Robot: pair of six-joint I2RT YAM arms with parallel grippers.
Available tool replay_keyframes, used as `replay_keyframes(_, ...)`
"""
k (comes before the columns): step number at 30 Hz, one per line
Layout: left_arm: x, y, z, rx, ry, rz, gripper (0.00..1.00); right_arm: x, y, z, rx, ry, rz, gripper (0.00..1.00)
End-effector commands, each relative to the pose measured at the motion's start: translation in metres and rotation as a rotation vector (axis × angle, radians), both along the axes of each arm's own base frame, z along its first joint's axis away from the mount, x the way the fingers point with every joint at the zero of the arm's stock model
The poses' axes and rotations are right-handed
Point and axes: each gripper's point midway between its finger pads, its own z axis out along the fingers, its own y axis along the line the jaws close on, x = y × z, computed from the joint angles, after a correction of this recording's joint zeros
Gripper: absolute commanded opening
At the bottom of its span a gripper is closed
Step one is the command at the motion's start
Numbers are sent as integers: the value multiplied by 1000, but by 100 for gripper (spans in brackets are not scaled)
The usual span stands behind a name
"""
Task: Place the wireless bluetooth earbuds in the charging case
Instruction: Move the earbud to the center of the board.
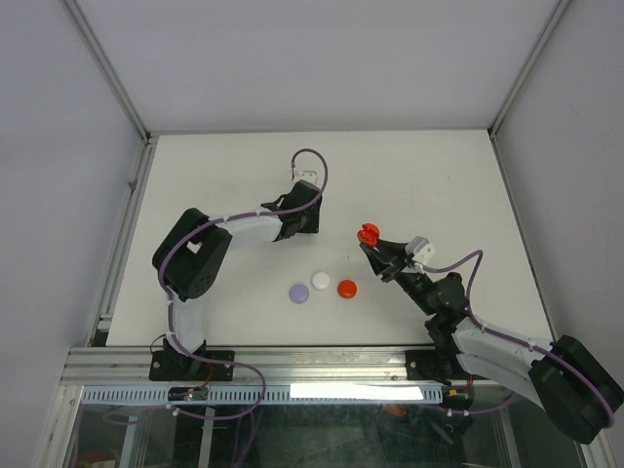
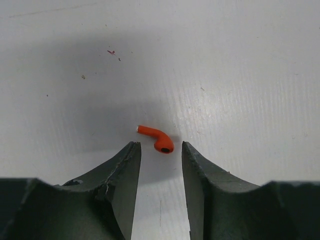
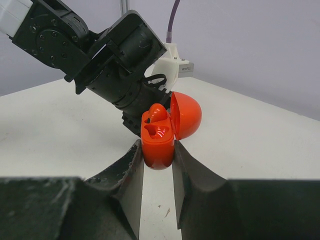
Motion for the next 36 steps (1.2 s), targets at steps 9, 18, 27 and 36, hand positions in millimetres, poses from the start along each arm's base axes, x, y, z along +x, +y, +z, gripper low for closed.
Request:
replay_keyframes(9,18,-3,5,-38,-27,39,34,0,-6,20,43,-63,-24,0)
replay_keyframes(18,11,2,-1,0,-19,-2,23,0,-5,20,41,-66,-20,0)
replay_keyframes(27,-19,3,7,39,4,-215,13,-2,-4,20,37,-67,-8,0)
replay_keyframes(36,-74,10,17,2,84,-351,16,-5,-2,22,38,-70,8,0)
